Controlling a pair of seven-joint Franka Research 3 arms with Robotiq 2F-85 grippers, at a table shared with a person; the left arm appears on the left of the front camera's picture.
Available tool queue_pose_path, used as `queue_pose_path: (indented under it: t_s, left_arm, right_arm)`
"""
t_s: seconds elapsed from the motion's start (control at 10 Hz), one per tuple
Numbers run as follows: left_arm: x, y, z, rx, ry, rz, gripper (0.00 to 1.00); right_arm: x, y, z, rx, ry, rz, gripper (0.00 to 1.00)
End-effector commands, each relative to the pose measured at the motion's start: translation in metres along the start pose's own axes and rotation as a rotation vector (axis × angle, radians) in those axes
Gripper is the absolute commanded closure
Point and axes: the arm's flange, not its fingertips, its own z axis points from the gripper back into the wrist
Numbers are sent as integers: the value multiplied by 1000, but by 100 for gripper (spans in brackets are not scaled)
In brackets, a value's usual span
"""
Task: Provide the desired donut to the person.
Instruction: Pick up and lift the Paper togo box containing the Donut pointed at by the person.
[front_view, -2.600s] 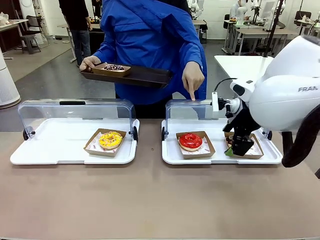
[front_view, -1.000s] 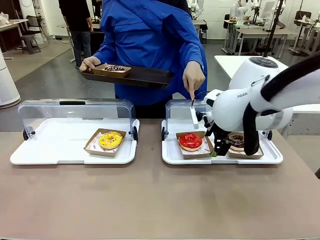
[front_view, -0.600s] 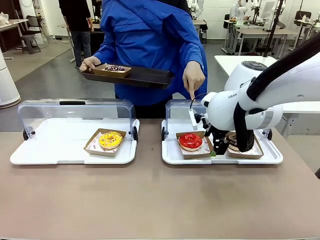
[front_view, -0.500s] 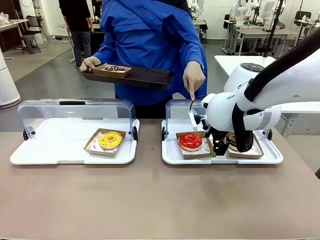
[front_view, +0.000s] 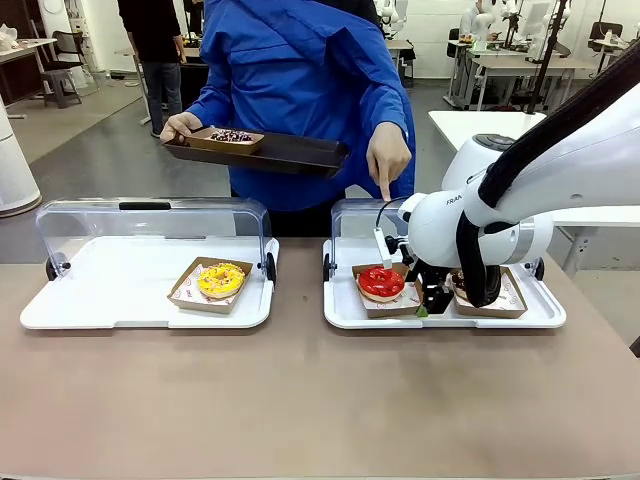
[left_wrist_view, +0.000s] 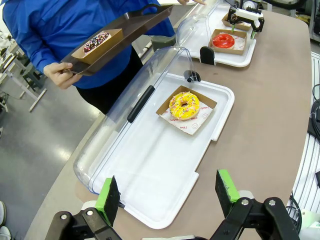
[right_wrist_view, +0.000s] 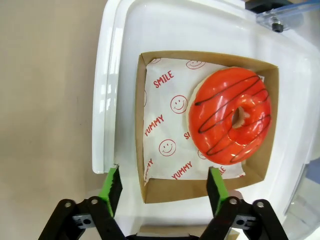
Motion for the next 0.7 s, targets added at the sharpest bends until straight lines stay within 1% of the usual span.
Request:
queue_pose_path:
  t_s: [0.0, 0.2, 0.3, 0.4, 0.5, 0.6]
  left_arm:
    - [1, -2, 0, -3, -8, 23, 0]
    - [1, -2, 0, -3, -8, 23, 0]
    - [1, -2, 0, -3, -8, 23, 0]
    - [1, -2, 0, -3, -8, 23, 0]
    - [1, -2, 0, -3, -8, 23, 0]
    - [1, -2, 0, -3, -8, 23, 0]
  right_arm:
    - [-4, -8, -5, -2, -8, 23, 100]
    - [-6, -7, -6, 9, 2, 24, 100]
    - [-5, -8, -9, 18, 2, 30, 84]
    - [-5, -8, -9, 25, 8, 32, 95]
    - [-5, -8, -9, 32, 9, 32, 100]
    - [-6, -8, -9, 40, 10, 29, 100]
